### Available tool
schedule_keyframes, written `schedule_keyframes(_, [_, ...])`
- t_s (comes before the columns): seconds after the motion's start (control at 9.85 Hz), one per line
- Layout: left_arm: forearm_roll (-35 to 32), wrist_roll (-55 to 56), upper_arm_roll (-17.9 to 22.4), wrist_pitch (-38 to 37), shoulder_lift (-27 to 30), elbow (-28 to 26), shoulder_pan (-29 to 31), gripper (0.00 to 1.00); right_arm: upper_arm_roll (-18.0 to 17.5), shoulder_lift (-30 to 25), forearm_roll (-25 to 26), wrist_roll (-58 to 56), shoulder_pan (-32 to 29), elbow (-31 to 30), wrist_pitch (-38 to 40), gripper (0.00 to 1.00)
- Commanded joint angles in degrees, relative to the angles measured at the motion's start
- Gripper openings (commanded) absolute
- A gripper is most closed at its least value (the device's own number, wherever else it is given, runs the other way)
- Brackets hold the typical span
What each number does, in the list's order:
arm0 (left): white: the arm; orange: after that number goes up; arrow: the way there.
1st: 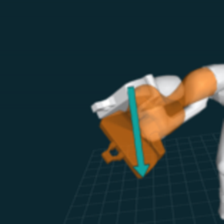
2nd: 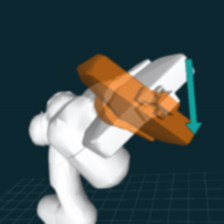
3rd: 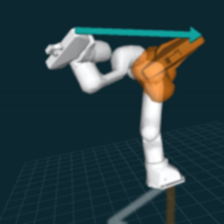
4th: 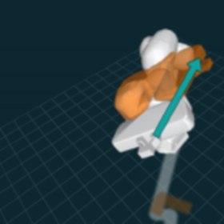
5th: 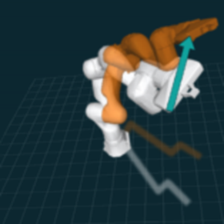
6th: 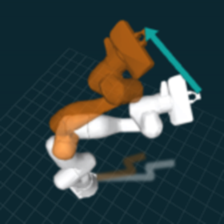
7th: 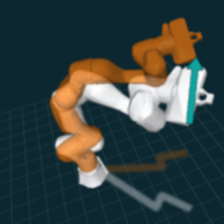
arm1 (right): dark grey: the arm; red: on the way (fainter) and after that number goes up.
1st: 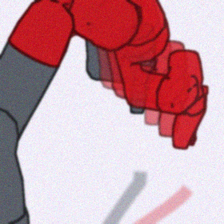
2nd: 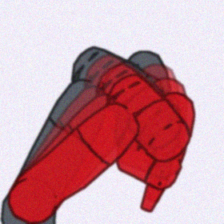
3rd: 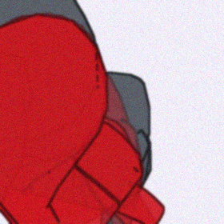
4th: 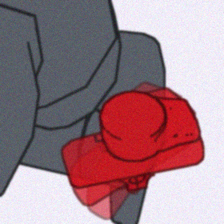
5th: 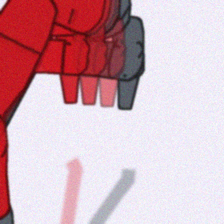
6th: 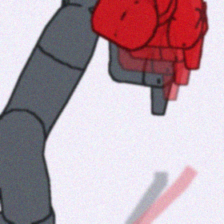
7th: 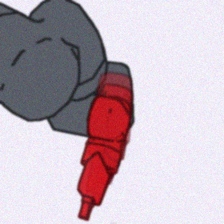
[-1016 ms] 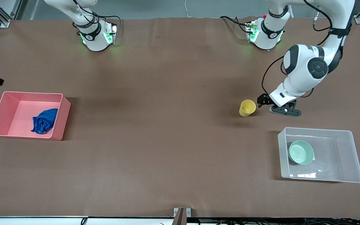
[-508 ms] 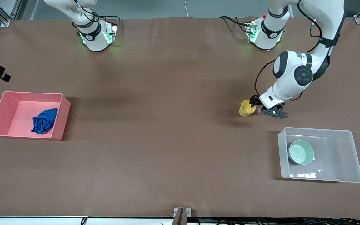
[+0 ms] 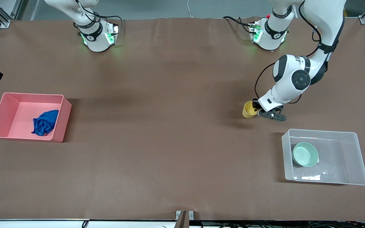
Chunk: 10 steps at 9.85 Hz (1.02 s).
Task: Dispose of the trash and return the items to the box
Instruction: 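Carry the yellow cup with the left gripper and lower it into the bowl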
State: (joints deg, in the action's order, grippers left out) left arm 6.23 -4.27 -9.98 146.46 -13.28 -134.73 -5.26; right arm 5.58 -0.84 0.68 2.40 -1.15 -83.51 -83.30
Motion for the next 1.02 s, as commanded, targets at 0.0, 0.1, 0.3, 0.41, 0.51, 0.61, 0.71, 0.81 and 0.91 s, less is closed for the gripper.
schedule_keyframes(0.0, [-1.04, 1.8, -0.3, 0.24, -0.44, -0.18, -0.01, 0.0, -0.31, 0.13, 1.07, -0.11, 0.27, 0.45, 0.33, 1.0])
schedule_keyframes(0.1, [-1.04, 1.63, -0.3, -0.64, 1.13, -0.01, 0.16, 0.0, -0.31, 0.13, 0.99, -0.11, 0.36, 0.45, 0.24, 1.0])
schedule_keyframes(0.3, [-1.04, 0.76, 1.09, -7.54, 3.17, 6.45, 0.78, 0.0, -0.31, 0.13, 0.9, -0.03, 0.27, 0.45, 0.15, 1.0])
schedule_keyframes(0.41, [-1.04, -0.03, 4.15, -15.16, 2.47, 13.46, 0.78, 0.0, -0.31, 0.13, 0.81, -0.03, 0.27, 0.36, 0.06, 1.0])
schedule_keyframes(0.51, [-1.04, -3.08, 7.14, -20.45, 0.99, 19.88, 0.87, 0.0, -0.31, 0.13, 0.72, -0.03, 0.27, 0.36, 0.06, 1.0])
schedule_keyframes(0.61, [-0.87, -4.85, 10.56, -22.51, -1.46, 26.21, 0.87, 0.0, -0.31, 0.13, 0.72, -0.03, 0.18, 0.36, 0.06, 1.0])
schedule_keyframes(0.71, [-0.87, -5.22, 13.55, -22.88, -4.45, 31.67, 0.87, 0.0, -0.31, 0.13, 0.64, -0.03, 0.1, 0.36, -0.02, 1.0])
schedule_keyframes(0.81, [-0.87, -6.09, 16.11, -22.88, -7.87, 36.16, 0.87, 0.0, -0.31, 0.13, 0.46, -0.03, 0.1, 0.36, 0.06, 1.0])
schedule_keyframes(0.91, [-0.26, -9.41, 18.39, -22.88, -11.99, 40.47, 0.95, 0.0, -0.31, 0.22, 0.46, -0.03, 0.18, 0.36, 0.06, 1.0])
